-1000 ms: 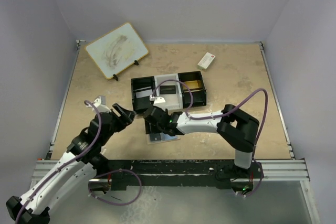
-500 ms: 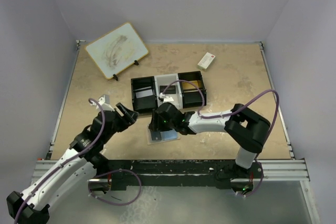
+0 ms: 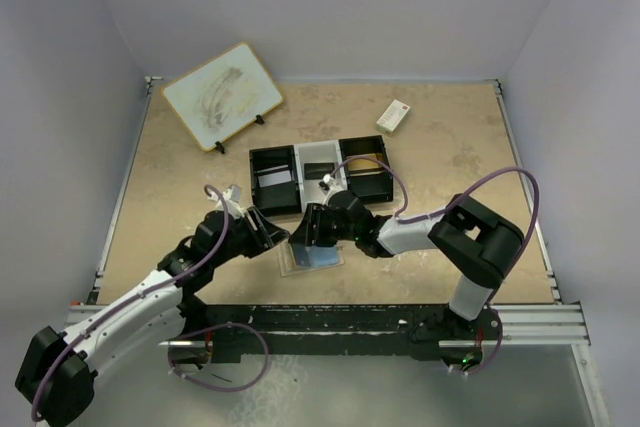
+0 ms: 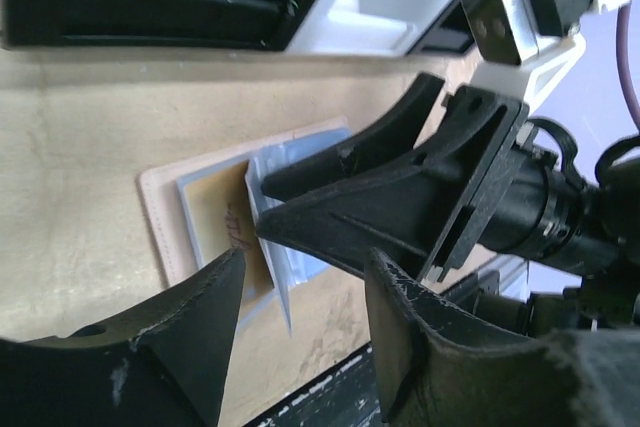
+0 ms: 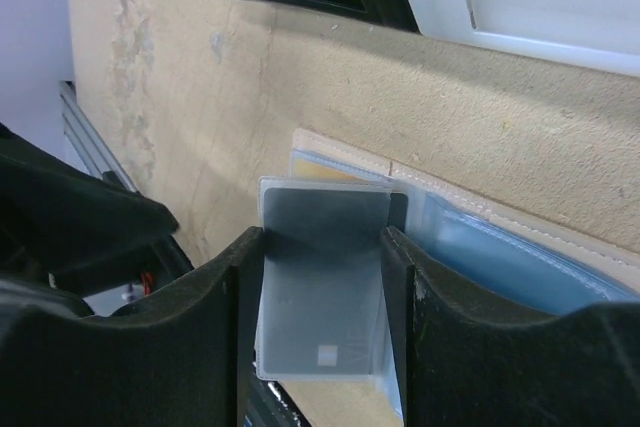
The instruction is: Take the credit cards out of the card holder
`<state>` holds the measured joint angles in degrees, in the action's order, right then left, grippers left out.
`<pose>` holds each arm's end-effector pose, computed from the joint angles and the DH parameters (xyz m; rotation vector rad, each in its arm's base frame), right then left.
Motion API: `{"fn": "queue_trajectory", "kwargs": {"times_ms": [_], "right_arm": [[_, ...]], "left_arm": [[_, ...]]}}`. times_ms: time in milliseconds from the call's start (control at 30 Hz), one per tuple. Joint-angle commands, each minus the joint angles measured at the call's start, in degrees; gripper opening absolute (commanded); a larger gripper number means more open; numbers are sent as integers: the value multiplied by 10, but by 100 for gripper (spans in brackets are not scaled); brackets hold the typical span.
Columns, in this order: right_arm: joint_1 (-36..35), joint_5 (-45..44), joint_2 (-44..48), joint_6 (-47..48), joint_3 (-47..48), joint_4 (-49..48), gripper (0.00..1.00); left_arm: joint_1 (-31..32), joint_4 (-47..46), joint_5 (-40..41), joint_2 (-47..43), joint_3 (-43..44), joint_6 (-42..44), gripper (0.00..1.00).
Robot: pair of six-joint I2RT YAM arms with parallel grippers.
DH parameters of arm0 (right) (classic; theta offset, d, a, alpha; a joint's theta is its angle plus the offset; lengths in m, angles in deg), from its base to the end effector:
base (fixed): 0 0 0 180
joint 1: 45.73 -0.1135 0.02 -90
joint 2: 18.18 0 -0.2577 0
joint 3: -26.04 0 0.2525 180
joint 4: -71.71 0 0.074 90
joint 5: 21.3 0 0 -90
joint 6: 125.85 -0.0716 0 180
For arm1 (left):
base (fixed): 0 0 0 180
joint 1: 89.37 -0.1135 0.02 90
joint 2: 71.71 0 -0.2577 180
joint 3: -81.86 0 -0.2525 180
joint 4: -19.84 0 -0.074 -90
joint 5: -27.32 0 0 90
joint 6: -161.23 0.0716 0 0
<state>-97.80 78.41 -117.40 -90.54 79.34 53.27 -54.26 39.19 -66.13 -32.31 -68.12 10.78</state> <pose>0.2150 0.2955 0.1198 -0.0665 2.3208 1.2472 0.1591 -0.1171 0.1660 -0.4558 2.2109 -1.0356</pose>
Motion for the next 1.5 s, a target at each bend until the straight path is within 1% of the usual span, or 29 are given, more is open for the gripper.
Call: {"fn": "queue_trajectory", "kwargs": {"times_ms": [0,67,200,400,533,633,833,1000,1067,1167,1267,1333,1467], "right_arm": [[6,13,-18,2,-24,39,48],[8,12,-17,2,-23,39,48],[10,7,-14,1,-25,46,48],[9,6,-13,3,-25,50,48],[9,4,-13,3,-26,51,48],[10,3,-12,2,-25,52,48],[10,2,-12,3,-24,55,49],[10,4,-6,2,-24,53,50],[10,6,-2,3,-23,53,51],[12,14,9,2,-25,41,55],[18,23,35,-1,-32,27,58],[22,5,63,1,-25,49,62],[25,-49,109,17,-3,129,74]], "left_arm": [[26,-108,-47,27,-16,0,46],[52,-108,-26,40,-16,0,40],[104,-101,29,46,-22,-6,38],[114,-62,63,34,-23,0,34],[116,-48,64,55,-17,11,35],[124,-72,65,81,-19,10,37],[131,-124,73,124,-19,4,37],[136,-192,64,166,-12,-2,29],[140,-215,54,186,-5,-1,28],[142,-243,36,215,5,4,28],[144,-249,31,229,12,10,30],[144,-248,33,232,16,13,31],[145,-254,29,244,30,18,33]]}}
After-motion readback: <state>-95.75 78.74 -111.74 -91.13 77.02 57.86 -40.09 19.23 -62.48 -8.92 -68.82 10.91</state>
